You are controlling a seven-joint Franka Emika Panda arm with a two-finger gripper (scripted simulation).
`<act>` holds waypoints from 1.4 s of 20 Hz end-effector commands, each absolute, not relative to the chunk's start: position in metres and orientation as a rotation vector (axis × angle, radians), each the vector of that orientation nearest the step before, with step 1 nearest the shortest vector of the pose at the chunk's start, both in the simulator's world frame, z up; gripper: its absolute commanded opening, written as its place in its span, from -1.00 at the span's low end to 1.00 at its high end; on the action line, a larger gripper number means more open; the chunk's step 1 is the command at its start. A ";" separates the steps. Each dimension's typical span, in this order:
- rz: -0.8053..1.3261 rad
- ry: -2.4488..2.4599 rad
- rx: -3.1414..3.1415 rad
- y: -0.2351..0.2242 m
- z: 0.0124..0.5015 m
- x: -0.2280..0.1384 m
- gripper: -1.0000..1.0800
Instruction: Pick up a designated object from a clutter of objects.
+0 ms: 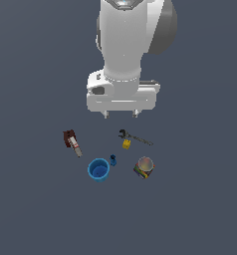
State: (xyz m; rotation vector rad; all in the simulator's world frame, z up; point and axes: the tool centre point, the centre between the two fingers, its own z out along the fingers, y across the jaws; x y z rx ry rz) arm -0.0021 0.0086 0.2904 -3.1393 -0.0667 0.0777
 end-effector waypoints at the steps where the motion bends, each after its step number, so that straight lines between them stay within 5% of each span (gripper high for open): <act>1: 0.077 -0.076 -3.138 0.006 0.288 -0.001 0.92; 28: 0.029 -0.574 -3.075 -0.115 0.194 0.008 0.92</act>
